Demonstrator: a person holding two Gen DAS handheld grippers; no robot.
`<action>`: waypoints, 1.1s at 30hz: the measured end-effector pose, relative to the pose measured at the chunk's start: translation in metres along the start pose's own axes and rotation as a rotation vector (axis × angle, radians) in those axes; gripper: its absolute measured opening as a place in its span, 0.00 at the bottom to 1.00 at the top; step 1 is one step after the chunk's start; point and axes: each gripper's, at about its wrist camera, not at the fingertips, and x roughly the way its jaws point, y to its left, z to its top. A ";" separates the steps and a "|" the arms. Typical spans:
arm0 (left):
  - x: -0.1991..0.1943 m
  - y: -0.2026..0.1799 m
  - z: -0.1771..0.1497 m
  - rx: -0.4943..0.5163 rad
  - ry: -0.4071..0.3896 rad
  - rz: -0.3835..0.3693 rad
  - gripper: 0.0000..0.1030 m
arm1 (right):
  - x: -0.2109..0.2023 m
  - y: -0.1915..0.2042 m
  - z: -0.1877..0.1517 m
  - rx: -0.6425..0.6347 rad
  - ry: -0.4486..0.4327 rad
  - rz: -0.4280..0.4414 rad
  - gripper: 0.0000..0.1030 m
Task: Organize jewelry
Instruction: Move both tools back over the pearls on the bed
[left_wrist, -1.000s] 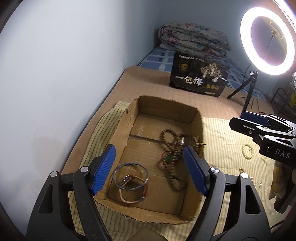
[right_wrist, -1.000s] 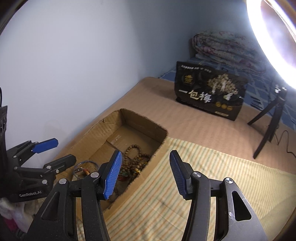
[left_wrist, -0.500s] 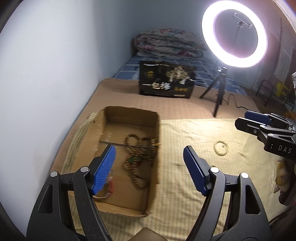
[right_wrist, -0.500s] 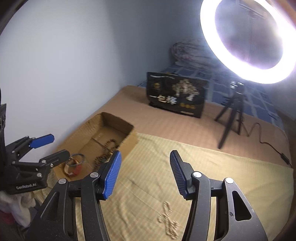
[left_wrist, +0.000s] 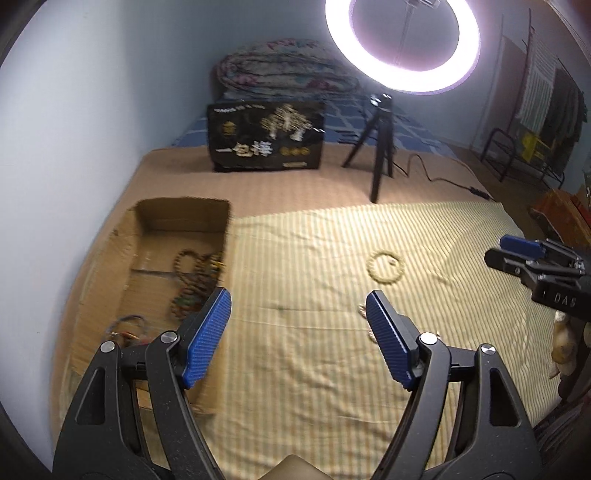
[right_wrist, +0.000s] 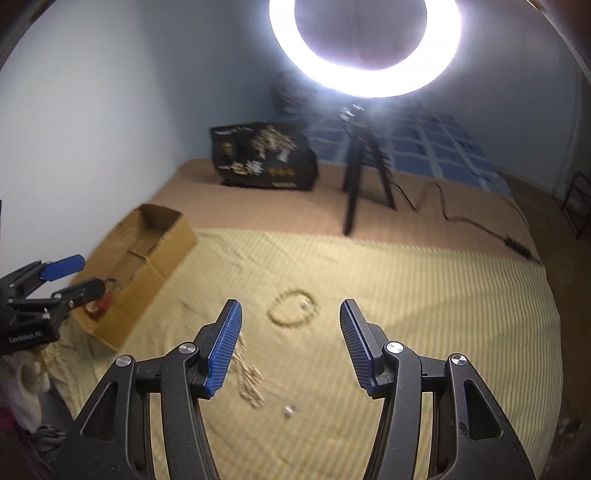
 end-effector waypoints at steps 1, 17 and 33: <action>0.003 -0.005 -0.002 0.004 0.008 -0.007 0.76 | -0.001 -0.005 -0.006 0.008 0.008 -0.006 0.53; 0.062 -0.064 -0.031 0.044 0.157 -0.069 0.73 | 0.016 -0.011 -0.083 -0.053 0.125 0.026 0.53; 0.104 -0.074 -0.040 0.009 0.251 -0.099 0.68 | 0.057 -0.001 -0.104 -0.063 0.186 0.091 0.32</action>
